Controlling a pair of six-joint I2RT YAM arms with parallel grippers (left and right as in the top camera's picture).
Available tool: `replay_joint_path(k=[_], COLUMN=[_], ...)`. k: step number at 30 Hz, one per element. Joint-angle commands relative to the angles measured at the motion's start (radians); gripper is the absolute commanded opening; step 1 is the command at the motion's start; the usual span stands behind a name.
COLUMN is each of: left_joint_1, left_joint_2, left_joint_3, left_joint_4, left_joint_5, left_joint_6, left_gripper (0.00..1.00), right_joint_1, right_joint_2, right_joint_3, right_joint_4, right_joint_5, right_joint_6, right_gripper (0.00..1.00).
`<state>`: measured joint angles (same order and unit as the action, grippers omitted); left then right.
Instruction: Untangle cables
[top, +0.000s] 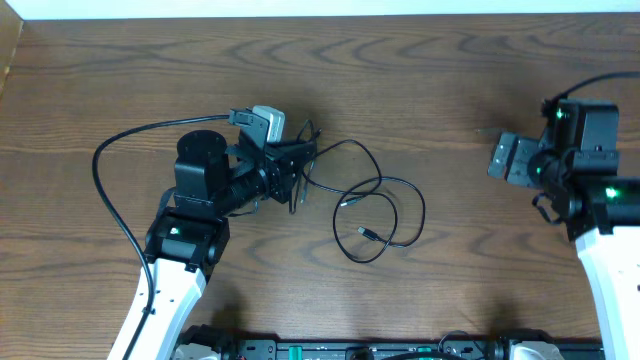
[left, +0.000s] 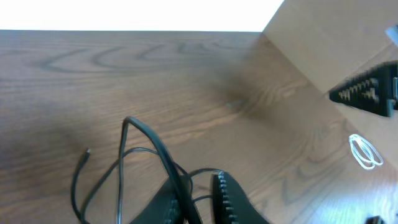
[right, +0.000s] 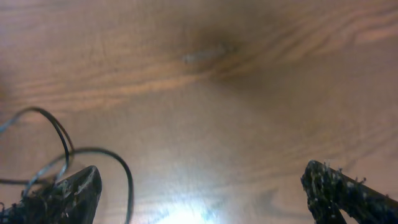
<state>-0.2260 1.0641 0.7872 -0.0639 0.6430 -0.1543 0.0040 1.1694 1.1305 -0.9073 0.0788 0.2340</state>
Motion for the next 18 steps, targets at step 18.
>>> replay_joint_path(k=[18], left_joint_1=[0.06], left_joint_2=[-0.041], left_joint_3=[0.022], left_joint_4=[-0.008], left_joint_5=[-0.189], left_joint_6=[0.003], left_gripper=[0.32], right_joint_1=[0.005], right_joint_2=[-0.03], right_joint_3=[-0.152], right_joint_4=[0.082], right_joint_5=[-0.315], right_joint_6=[-0.085], right_gripper=[0.99])
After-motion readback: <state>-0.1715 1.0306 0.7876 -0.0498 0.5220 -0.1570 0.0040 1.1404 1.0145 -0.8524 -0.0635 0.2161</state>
